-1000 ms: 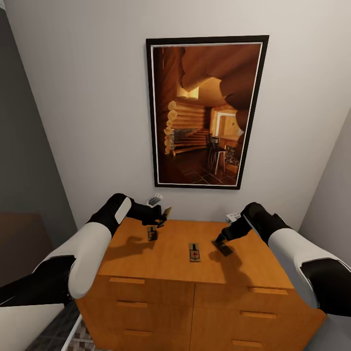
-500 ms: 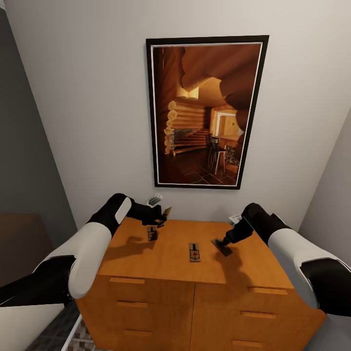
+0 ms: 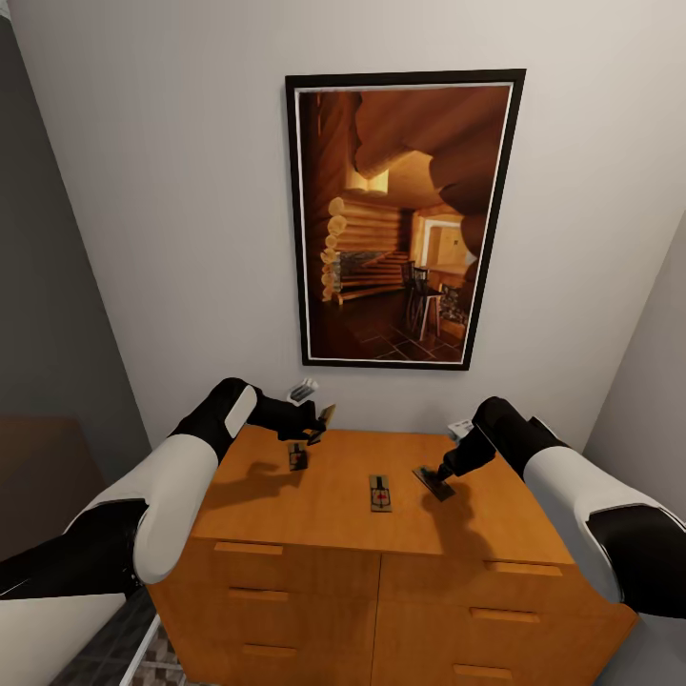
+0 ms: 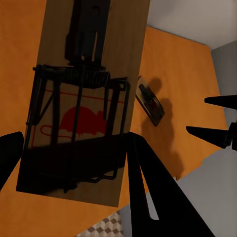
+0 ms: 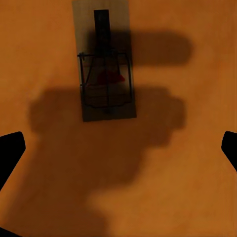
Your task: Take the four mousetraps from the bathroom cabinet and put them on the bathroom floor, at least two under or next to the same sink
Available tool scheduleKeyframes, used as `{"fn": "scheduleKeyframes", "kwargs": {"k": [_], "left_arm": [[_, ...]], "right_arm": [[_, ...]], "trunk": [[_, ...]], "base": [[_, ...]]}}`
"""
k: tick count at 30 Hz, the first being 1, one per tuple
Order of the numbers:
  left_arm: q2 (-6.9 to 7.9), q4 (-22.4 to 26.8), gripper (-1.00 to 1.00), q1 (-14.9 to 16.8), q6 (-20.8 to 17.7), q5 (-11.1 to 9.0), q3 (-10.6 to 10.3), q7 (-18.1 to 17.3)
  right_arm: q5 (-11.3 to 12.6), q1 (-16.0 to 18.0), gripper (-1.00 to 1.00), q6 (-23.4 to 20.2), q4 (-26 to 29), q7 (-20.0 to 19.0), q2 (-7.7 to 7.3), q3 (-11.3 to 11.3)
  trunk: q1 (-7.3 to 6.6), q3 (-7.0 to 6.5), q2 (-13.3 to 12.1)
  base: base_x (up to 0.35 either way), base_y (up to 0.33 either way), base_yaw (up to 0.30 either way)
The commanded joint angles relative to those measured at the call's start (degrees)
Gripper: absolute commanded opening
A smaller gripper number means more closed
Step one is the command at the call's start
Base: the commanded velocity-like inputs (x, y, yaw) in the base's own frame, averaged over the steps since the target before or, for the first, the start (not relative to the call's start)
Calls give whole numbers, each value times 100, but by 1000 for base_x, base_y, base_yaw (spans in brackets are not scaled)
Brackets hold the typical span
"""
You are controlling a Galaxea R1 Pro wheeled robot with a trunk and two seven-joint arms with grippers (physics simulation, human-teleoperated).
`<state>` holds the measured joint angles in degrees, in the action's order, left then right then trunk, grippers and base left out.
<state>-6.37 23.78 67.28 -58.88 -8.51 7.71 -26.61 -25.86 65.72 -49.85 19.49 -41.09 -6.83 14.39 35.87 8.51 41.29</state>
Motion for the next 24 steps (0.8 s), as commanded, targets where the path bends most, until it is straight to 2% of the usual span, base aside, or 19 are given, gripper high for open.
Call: {"fn": "scheduleKeyframes", "kwargs": {"k": [1,16,24], "left_arm": [[-5,4,-100,5,-35,7,31,7],[-5,4,-100,5,-35,7,29,7],[-5,4,-100,5,-35,7,30,7]], "right_arm": [[-60,5,100,-7,11,-56,-3,12],[-55,9,100,-7,19,-40,-3,11],[-59,11,100,-7,19,-40,-3,5]], "trunk": [[2,10,8],[2,10,8],[177,154,329]], "base": [[0,0,0],[0,0,0],[0,0,0]]}}
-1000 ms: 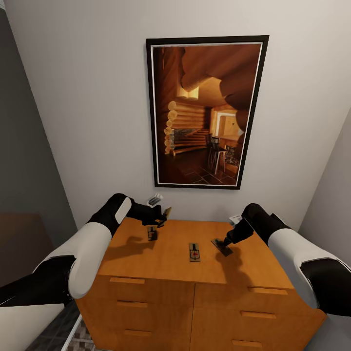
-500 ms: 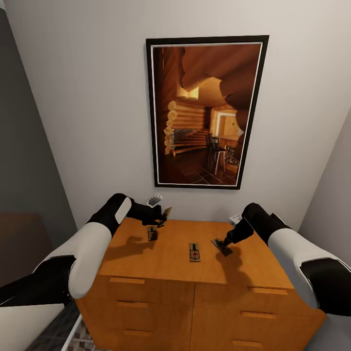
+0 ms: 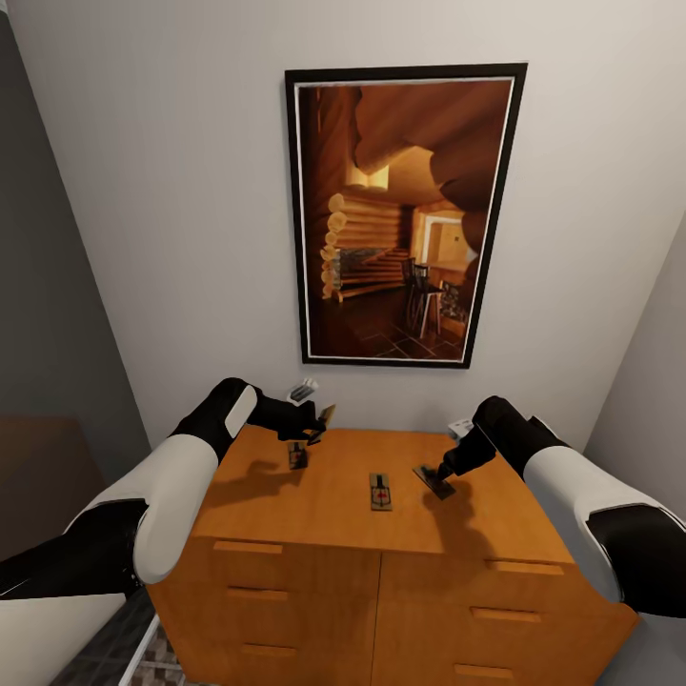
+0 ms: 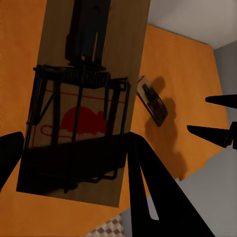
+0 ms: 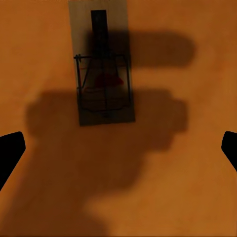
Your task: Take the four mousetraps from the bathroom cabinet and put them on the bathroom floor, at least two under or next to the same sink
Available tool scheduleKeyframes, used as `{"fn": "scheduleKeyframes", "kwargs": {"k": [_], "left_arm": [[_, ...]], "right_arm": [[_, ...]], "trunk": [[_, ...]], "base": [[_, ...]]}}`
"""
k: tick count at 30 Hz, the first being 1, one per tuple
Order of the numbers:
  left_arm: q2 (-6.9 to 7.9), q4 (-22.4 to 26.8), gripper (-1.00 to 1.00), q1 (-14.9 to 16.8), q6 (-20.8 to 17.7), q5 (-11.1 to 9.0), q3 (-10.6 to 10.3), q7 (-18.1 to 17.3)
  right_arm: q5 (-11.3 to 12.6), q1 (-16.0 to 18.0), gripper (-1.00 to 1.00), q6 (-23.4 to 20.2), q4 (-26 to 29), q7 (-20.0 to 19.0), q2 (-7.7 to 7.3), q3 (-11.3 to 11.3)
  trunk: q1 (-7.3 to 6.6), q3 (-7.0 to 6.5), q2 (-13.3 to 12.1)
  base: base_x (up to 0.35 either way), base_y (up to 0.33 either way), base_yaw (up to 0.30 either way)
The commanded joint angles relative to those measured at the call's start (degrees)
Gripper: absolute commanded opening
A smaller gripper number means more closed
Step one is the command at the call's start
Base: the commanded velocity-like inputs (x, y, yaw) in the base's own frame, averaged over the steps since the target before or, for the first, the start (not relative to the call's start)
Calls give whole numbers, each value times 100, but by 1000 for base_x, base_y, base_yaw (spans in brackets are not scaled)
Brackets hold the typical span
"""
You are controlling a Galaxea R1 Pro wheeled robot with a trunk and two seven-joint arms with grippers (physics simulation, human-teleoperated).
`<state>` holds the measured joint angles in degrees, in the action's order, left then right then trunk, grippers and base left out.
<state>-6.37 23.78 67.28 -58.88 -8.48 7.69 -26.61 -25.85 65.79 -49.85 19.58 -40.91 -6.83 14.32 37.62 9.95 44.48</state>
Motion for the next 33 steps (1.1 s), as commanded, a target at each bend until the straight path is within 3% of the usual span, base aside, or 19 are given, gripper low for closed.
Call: {"fn": "scheduleKeyframes", "kwargs": {"k": [1,27,33], "left_arm": [[-5,4,-100,5,-36,4,32,7],[-13,4,-100,5,-36,4,31,7],[-13,4,-100,5,-36,4,32,7]], "right_arm": [[-60,4,100,-7,11,-60,-3,11],[-60,4,100,2,2,-58,5,10],[-60,4,100,2,2,-59,6,10]], "trunk": [[24,28,49],[595,495,1092],[595,495,1092]], "base": [[0,0,0],[0,0,0],[0,0,0]]}}
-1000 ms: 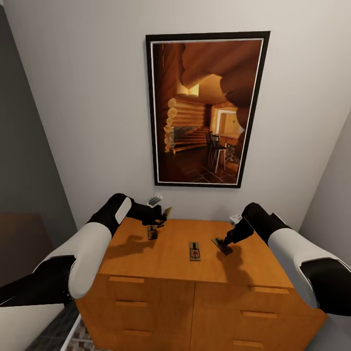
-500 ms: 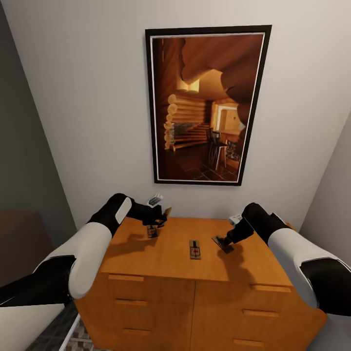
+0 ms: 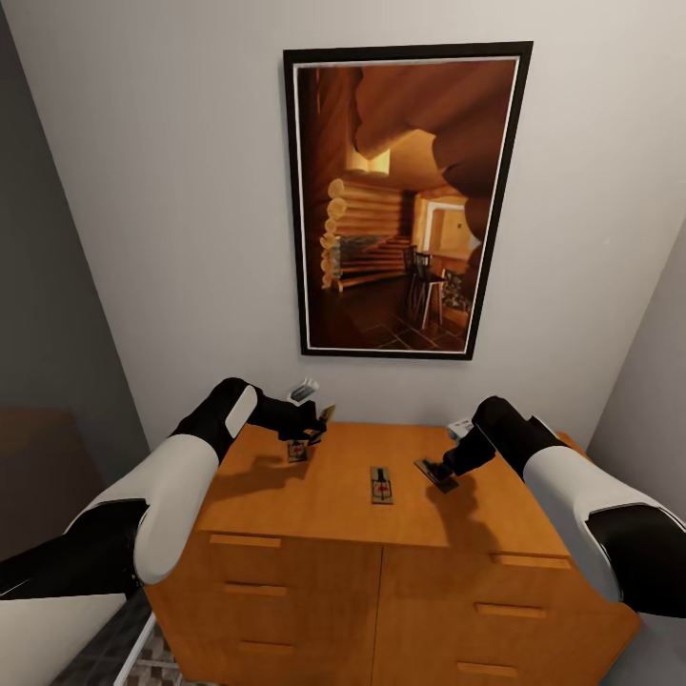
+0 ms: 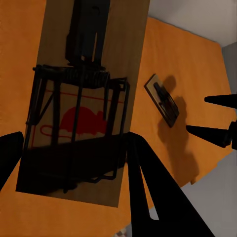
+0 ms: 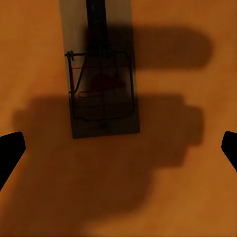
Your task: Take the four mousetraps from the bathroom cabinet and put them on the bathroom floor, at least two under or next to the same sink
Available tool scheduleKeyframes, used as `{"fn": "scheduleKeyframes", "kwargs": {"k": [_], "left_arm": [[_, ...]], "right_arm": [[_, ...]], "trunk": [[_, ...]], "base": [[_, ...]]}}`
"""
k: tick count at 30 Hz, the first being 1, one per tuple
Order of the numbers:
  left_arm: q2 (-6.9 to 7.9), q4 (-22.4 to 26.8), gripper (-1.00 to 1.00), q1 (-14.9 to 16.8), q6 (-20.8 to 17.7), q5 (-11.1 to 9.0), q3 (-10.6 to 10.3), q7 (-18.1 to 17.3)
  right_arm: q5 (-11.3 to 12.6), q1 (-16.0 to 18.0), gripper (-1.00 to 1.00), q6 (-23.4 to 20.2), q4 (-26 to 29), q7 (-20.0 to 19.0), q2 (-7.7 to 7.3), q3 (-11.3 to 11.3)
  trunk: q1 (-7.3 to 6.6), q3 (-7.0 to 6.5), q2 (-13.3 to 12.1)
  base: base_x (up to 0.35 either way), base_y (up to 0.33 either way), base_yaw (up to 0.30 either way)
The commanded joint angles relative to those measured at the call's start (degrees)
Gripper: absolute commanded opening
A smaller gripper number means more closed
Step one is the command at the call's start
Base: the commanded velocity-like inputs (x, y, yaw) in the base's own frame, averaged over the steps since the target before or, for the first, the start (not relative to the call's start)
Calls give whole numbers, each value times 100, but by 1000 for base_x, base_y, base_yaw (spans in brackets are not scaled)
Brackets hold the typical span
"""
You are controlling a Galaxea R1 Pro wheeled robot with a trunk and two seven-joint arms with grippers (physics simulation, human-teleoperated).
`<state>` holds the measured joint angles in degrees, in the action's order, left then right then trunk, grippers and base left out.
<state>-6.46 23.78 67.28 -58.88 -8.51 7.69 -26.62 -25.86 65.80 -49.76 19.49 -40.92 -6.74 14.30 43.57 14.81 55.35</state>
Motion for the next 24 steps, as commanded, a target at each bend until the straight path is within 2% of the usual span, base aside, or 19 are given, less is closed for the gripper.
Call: {"fn": "scheduleKeyframes", "kwargs": {"k": [1,24], "left_arm": [[-5,4,-100,4,-36,7,32,7],[-10,-4,-100,4,-36,7,26,7]], "right_arm": [[-60,3,100,-7,11,-57,-3,12],[-62,3,100,-7,11,-57,6,20]], "trunk": [[1,8,6],[1,8,6]], "base": [[0,0,0],[13,0,0]]}}
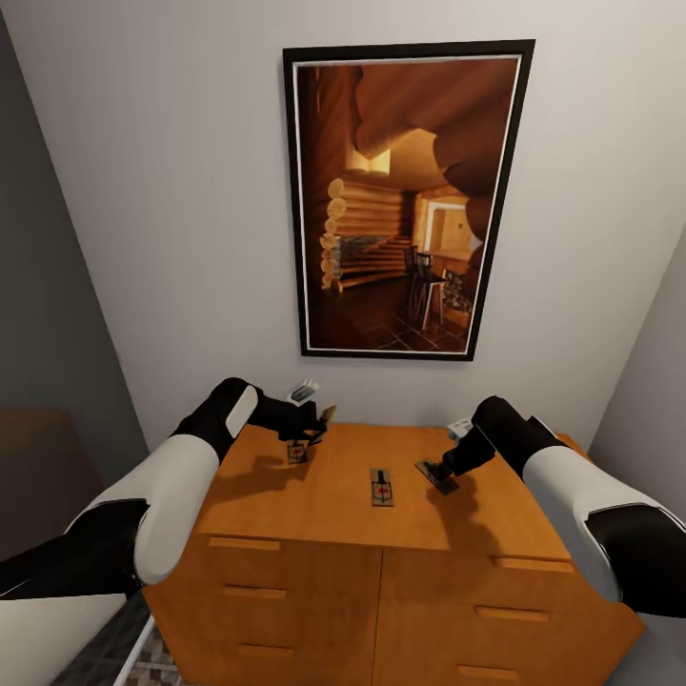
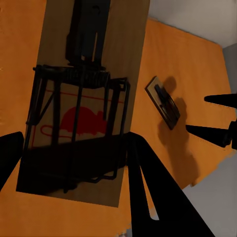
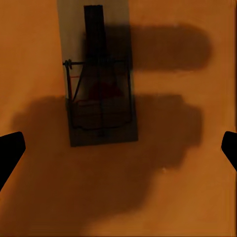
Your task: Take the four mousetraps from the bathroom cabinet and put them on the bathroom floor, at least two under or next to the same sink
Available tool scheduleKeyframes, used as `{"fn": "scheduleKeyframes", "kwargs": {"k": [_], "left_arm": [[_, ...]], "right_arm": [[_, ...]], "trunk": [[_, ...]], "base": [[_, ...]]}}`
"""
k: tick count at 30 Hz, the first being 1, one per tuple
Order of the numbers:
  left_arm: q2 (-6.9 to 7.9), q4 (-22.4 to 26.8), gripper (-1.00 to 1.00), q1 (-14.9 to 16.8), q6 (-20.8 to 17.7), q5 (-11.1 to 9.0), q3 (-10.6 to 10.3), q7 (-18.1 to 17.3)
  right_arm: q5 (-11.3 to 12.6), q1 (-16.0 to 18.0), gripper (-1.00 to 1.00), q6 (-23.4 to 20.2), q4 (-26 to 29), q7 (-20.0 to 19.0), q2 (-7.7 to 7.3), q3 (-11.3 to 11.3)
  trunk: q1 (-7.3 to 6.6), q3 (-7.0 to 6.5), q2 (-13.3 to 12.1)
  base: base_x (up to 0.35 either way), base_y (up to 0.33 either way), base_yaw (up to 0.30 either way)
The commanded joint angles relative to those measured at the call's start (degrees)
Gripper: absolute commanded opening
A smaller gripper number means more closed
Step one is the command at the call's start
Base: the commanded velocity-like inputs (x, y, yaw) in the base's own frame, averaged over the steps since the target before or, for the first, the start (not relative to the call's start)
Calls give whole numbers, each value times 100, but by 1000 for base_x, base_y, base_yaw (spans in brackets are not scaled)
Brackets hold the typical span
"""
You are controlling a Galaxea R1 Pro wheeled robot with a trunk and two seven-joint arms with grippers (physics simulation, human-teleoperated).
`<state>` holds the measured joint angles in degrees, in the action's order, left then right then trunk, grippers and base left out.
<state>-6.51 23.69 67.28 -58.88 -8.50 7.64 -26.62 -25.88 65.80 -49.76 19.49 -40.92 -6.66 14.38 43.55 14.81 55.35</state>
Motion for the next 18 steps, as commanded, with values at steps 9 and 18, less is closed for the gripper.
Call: {"fn": "scheduleKeyframes", "kwargs": {"k": [9,18], "left_arm": [[1,4,-100,4,-35,6,27,7],[-7,4,-100,4,-35,6,27,7]], "right_arm": [[-62,3,100,-7,11,-61,-2,14],[-65,3,100,-7,5,-61,6,22]], "trunk": [[2,8,6],[2,8,6]], "base": [[93,0,0],[7,0,0]]}}
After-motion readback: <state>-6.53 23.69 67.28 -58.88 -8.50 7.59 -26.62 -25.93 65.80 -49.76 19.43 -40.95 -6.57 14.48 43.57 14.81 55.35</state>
